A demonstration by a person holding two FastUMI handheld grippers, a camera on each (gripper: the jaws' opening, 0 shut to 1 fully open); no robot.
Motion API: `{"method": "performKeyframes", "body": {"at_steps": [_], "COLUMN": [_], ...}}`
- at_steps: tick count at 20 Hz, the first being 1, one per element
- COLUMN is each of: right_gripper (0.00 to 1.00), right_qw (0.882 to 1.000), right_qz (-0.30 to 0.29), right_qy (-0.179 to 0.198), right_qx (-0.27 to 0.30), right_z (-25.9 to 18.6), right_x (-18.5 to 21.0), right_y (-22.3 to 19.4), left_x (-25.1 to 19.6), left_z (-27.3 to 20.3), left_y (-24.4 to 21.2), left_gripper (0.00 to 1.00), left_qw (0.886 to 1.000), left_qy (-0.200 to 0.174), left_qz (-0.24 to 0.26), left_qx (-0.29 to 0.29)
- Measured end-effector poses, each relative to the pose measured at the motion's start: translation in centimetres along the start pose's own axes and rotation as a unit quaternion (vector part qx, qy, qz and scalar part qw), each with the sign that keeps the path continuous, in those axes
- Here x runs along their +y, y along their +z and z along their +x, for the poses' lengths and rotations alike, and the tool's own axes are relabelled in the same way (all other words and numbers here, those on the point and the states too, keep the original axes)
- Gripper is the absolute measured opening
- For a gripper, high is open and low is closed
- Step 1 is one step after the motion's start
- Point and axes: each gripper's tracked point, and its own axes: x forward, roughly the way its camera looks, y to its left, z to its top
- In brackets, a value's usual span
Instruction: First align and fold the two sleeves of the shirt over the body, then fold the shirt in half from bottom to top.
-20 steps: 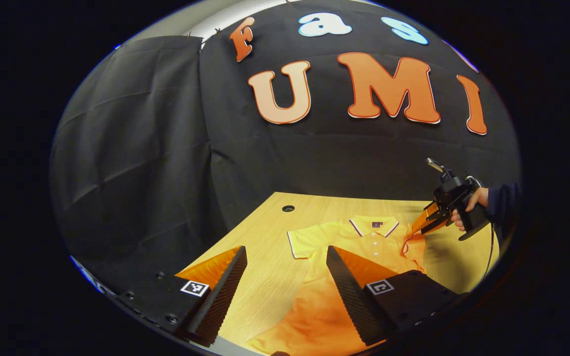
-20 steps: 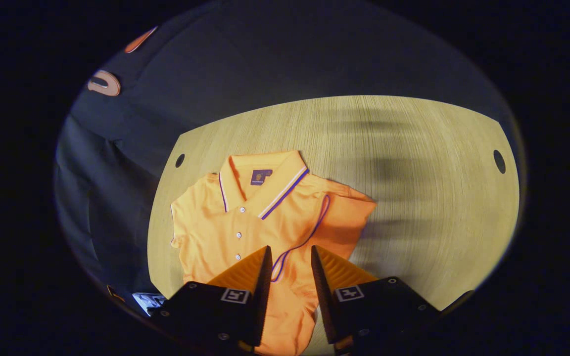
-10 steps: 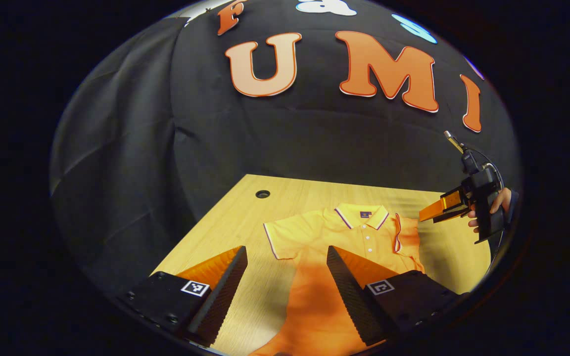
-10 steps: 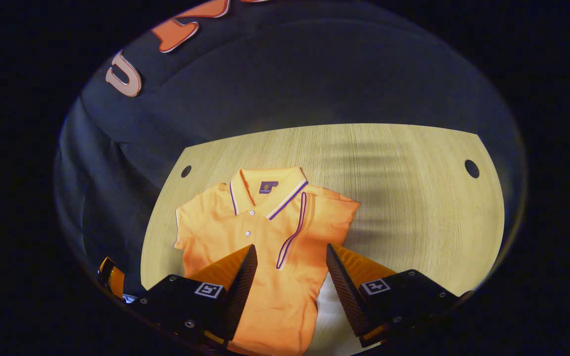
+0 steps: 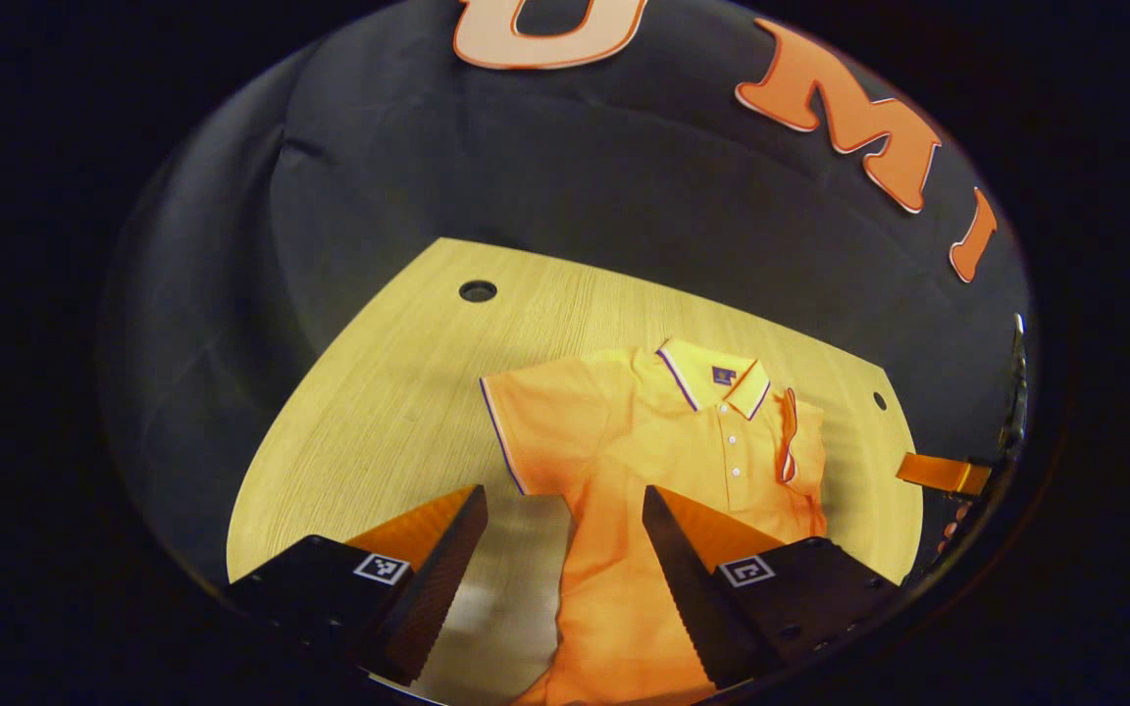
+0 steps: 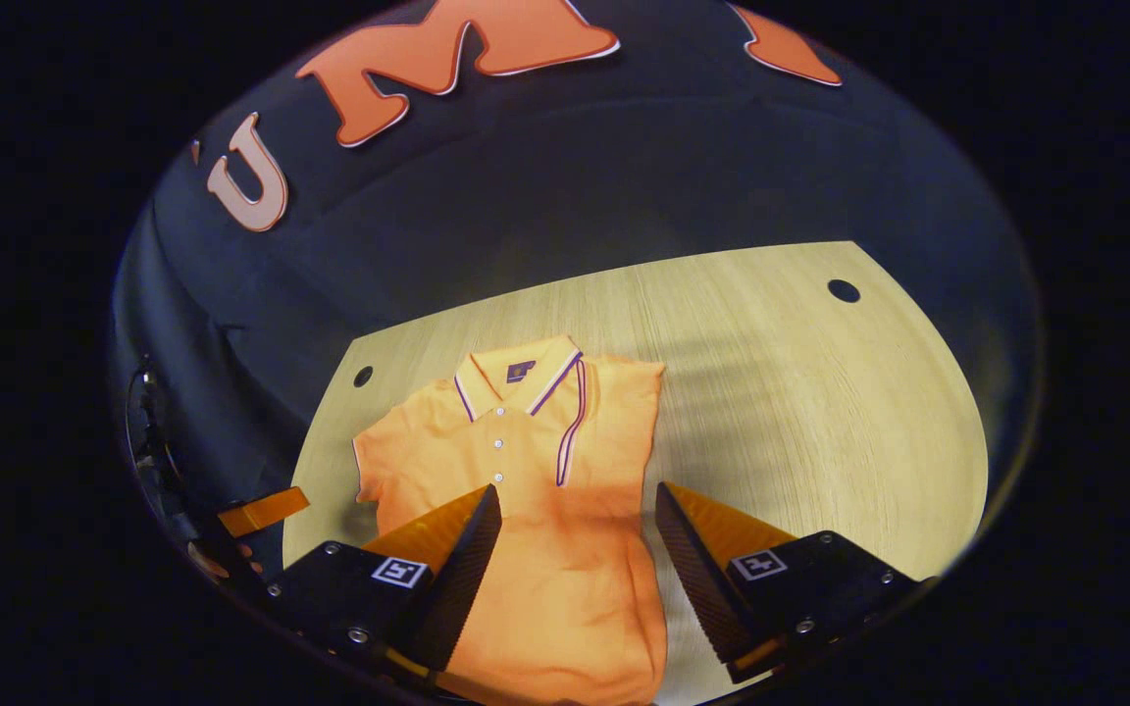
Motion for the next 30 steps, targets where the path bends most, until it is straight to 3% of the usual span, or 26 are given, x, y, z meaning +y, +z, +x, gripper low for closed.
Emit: {"method": "performKeyframes", "body": {"at_steps": [5,10,14,15,19,21,24,26,29,30], "right_gripper": [0.98,0.98,0.98,0.97,0.98,0.98,0.98,0.97,0.98,0.97], "right_qw": [0.999,0.997,0.996,0.996,0.993,0.991,0.987,0.984,0.978,0.978], "right_qz": [0.011,0.021,0.028,0.029,0.036,0.038,0.03,0.018,-0.003,-0.009], "right_qy": [-0.039,-0.053,-0.063,-0.065,-0.082,-0.092,-0.108,-0.117,-0.127,-0.128], "right_qx": [-0.024,-0.043,-0.055,-0.059,-0.079,-0.092,-0.113,-0.136,-0.163,-0.166], "right_z": [-3.1,-5.4,-6.8,-7.2,-7.7,-8.0,-9.2,-10.0,-10.9,-11.1], "right_x": [-0.8,-0.9,-1.6,-1.7,-2.2,-2.5,-3.2,-3.3,-3.1,-3.0], "right_y": [-1.1,-1.4,-1.6,-1.7,-1.7,-1.6,-1.8,-1.5,-1.1,-1.2], "left_x": [1.4,2.4,3.9,3.9,4.6,4.4,3.7,3.8,2.8,2.8], "left_z": [5.5,10.1,13.1,13.6,14.9,15.0,14.9,15.2,15.2,14.9], "left_y": [0.4,0.7,0.6,0.8,-0.6,-0.3,0.8,-0.1,0.5,0.9], "left_gripper": [0.99,0.95,0.95,0.87,0.77,0.52,0.53,0.14,0.16,0.07], "left_qw": [0.996,0.988,0.981,0.98,0.969,0.97,0.973,0.974,0.979,0.979], "left_qy": [0.007,0.023,0.061,0.067,0.098,0.096,0.08,0.078,0.044,0.038], "left_qz": [-0.009,-0.022,-0.017,-0.014,0.0,0.009,0.017,0.027,0.027,0.03], "left_qx": [0.089,0.149,0.186,0.189,0.226,0.223,0.215,0.212,0.197,0.196]}}
